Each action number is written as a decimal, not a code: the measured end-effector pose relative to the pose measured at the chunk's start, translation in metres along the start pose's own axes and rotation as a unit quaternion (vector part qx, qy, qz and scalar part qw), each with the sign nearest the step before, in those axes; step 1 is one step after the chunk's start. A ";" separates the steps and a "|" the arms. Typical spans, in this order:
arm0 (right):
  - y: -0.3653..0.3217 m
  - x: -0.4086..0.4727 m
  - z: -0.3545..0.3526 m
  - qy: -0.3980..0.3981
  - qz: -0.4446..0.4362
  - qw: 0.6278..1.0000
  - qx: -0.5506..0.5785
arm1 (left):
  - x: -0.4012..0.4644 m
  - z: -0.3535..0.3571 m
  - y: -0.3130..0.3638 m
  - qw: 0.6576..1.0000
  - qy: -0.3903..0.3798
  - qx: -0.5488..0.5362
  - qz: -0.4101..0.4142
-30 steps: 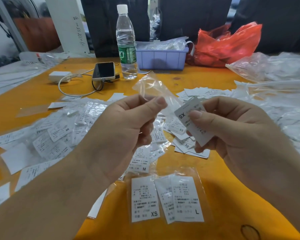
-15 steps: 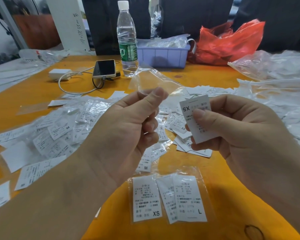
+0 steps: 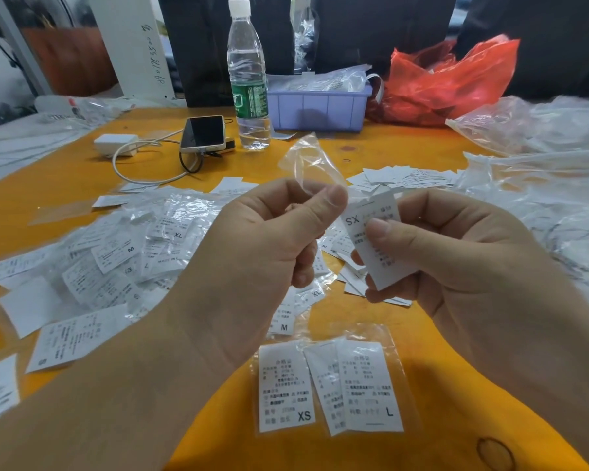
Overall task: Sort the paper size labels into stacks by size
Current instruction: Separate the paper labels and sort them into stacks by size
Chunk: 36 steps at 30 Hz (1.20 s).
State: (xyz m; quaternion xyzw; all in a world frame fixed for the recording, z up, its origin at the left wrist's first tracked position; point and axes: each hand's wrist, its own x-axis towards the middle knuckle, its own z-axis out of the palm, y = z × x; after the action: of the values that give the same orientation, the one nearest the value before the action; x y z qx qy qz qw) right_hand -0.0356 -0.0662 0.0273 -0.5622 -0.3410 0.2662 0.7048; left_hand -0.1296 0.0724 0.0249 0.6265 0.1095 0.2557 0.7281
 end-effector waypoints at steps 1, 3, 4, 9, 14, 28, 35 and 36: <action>0.000 0.000 0.000 0.000 0.001 1.000 -0.001 | -0.001 0.000 0.000 1.000 -0.002 0.007 0.002; 0.000 0.000 0.001 0.004 -0.003 1.000 -0.008 | -0.001 0.000 0.000 1.000 -0.003 0.019 0.003; 0.000 0.000 0.001 0.008 -0.005 1.000 -0.011 | -0.001 0.001 0.000 1.000 -0.003 0.025 0.005; 0.002 0.002 -0.002 -0.005 -0.006 1.000 -0.022 | -0.004 0.005 0.004 0.996 -0.038 0.080 0.029; 0.004 0.003 -0.001 -0.049 0.002 0.999 -0.008 | -0.005 0.004 0.002 0.997 -0.007 0.075 0.011; 0.007 0.006 -0.007 0.024 0.017 0.991 -0.133 | 0.005 -0.030 0.012 0.876 -0.029 0.481 0.001; 0.006 0.005 -0.006 0.010 0.006 0.988 -0.153 | 0.004 -0.037 0.008 0.806 -0.110 0.573 -0.098; 0.006 0.005 -0.007 0.010 0.007 0.988 -0.153 | 0.004 -0.036 0.006 0.808 -0.110 0.572 -0.094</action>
State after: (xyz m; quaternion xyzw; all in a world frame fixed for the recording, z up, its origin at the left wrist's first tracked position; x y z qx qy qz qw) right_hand -0.0276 -0.0655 0.0214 -0.6681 -0.3670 0.2099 0.6123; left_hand -0.1448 0.1062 0.0241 0.9400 0.2137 0.0064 0.2658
